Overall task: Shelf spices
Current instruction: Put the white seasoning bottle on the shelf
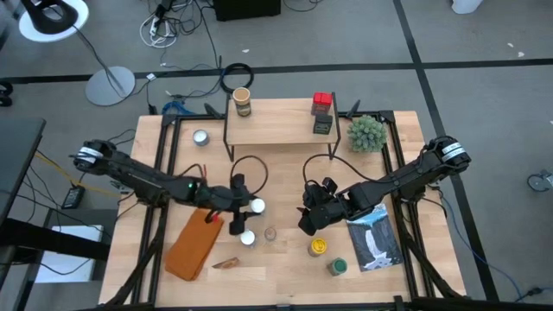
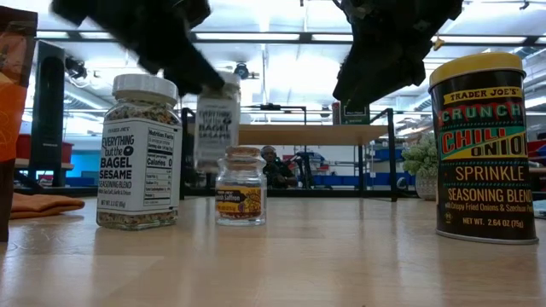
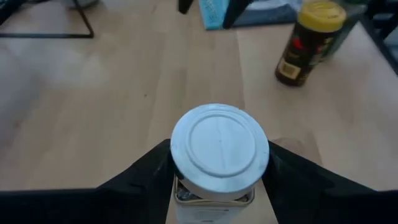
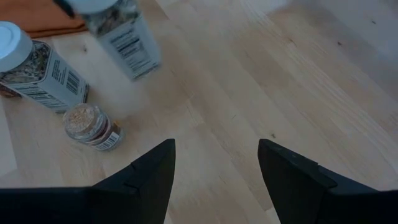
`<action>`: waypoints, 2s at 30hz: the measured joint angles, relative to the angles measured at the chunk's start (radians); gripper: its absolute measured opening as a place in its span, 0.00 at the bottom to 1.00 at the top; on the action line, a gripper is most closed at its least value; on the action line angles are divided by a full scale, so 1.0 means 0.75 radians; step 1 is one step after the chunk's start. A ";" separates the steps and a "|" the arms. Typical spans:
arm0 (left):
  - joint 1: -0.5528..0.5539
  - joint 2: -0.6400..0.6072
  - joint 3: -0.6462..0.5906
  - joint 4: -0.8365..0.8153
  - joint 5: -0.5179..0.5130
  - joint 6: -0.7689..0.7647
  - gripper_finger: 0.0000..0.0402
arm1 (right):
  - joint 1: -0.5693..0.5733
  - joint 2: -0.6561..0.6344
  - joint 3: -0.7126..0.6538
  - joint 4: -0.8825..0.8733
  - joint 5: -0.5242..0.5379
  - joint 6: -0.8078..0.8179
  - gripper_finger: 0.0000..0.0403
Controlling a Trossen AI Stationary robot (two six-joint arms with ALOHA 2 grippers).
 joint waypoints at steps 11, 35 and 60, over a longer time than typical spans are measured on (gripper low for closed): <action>0.237 -0.001 0.465 -0.407 0.060 0.340 0.53 | 0.001 0.000 0.000 -0.001 -0.001 -0.009 0.57; 1.185 0.213 0.754 -0.328 0.849 0.546 0.53 | 0.001 0.000 0.000 0.001 0.000 -0.045 0.57; 1.284 0.505 1.080 -0.555 0.815 0.583 0.53 | -0.003 0.000 0.000 -0.001 0.000 -0.106 0.57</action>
